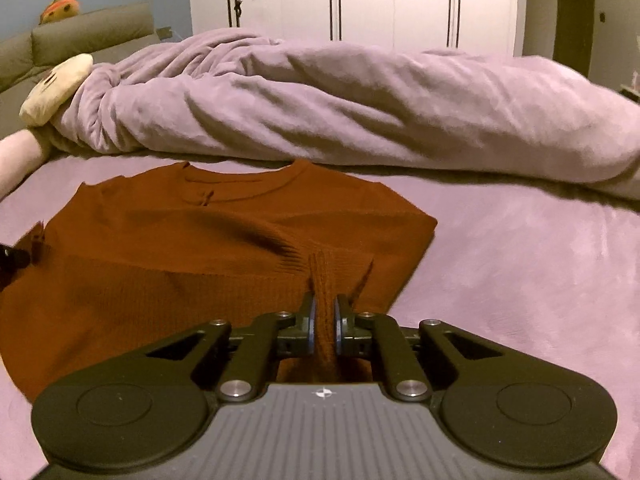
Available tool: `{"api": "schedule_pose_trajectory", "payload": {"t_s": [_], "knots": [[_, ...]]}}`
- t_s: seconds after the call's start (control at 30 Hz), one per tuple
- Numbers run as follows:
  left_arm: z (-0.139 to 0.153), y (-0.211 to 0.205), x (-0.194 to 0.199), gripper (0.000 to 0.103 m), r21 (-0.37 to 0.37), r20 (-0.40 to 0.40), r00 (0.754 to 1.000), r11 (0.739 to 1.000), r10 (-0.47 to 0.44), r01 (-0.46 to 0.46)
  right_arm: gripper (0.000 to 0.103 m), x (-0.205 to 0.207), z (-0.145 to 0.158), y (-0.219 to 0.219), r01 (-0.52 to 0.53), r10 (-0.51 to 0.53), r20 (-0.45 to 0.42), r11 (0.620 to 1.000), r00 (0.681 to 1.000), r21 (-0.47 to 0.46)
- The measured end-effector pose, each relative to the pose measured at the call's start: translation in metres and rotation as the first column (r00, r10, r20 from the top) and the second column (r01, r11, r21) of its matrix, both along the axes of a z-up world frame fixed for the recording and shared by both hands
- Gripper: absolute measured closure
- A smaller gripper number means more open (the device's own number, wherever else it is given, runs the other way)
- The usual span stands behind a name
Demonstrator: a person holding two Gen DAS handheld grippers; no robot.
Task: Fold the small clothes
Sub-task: 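Fold the held hem up toward the collar with both tools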
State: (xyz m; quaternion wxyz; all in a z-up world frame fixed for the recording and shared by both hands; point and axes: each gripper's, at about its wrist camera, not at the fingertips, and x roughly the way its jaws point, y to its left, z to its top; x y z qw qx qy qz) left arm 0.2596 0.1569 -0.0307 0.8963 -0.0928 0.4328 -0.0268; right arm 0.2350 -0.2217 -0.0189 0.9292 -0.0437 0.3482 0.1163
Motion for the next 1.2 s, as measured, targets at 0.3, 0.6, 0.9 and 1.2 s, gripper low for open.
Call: {"api": "schedule_pose_trajectory", "payload": {"t_s": [0.3,0.6,0.9,1.2], "knots": [[0.015,-0.006,-0.015,0.095,0.011,0.045,0.999,1.000,-0.026,0.025,0.095,-0.017,0.015,0.005,-0.026,0.024,0.053,0.999,0.998,0.031],[-0.011,-0.019,0.005,0.083,0.002,-0.042,0.996,0.997,-0.074,0.074,0.094,-0.001,-0.008,0.012,-0.019,0.021,-0.057,0.999,0.998,0.033],[0.012,-0.021,-0.008,0.096,0.103,0.003,0.997,0.992,-0.077,0.076,0.098,-0.010,0.008,0.017,-0.042,0.042,0.012,0.999,0.999,-0.010],[0.089,-0.011,0.023,0.096,0.126,0.215,0.977,0.991,0.007,-0.035,0.098,0.013,0.062,0.015,-0.004,0.009,0.211,1.000,0.977,-0.024]]}}
